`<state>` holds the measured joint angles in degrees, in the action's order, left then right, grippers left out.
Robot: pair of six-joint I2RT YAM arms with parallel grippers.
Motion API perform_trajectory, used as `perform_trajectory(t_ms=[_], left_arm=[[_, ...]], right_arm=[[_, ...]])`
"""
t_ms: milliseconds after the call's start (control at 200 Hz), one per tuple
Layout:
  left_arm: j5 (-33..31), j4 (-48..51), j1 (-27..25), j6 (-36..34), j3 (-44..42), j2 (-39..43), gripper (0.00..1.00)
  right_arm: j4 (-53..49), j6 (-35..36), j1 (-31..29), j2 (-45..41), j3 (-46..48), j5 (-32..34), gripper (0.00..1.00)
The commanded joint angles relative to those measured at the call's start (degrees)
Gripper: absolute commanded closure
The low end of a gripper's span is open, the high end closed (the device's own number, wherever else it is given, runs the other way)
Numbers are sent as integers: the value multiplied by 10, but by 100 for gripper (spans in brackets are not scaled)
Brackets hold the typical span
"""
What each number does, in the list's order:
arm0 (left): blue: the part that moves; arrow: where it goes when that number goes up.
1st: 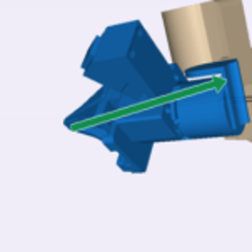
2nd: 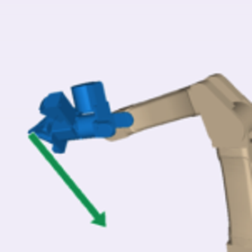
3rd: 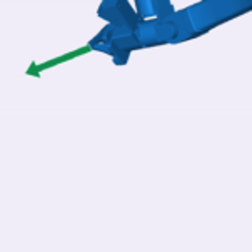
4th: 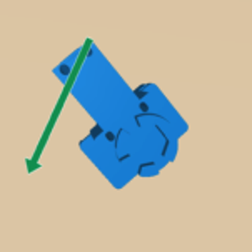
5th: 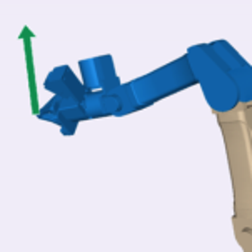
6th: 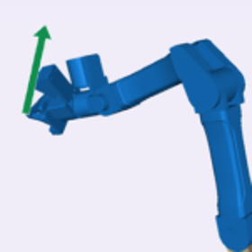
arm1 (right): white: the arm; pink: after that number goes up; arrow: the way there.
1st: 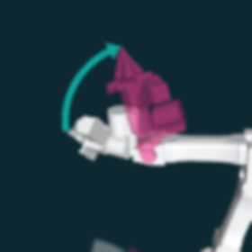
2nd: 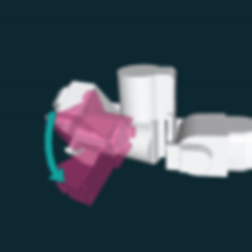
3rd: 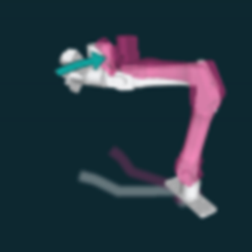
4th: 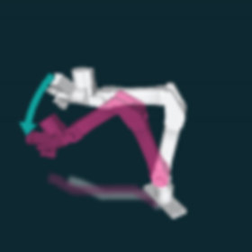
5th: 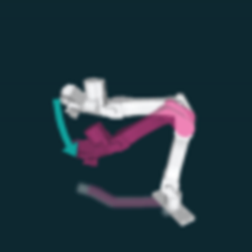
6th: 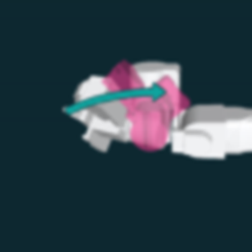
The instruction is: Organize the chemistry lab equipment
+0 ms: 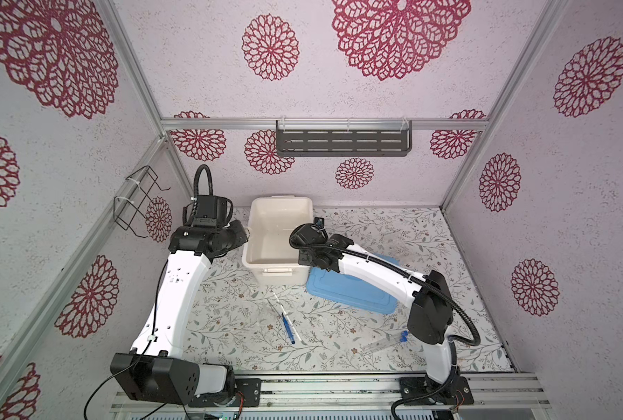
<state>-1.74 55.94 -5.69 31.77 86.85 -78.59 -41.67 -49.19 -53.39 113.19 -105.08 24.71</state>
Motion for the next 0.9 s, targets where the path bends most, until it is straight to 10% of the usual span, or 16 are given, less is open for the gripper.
perform_trajectory(t_ms=[0, 325, 535, 896], left_arm=[[11, -31, -16, 5, 7, -8, 100], [12, -3, -110, -33, 81, -102, 100], [48, 40, -123, -35, 132, -175, 100], [56, 127, -184, -114, 183, -251, 100]], right_arm=[[1, -23, 10, -68, 37, 68, 99], [14, -63, 12, -155, 149, 68, 98], [60, -63, 13, -228, 215, 74, 63], [82, -17, 74, -405, 320, 75, 50]])
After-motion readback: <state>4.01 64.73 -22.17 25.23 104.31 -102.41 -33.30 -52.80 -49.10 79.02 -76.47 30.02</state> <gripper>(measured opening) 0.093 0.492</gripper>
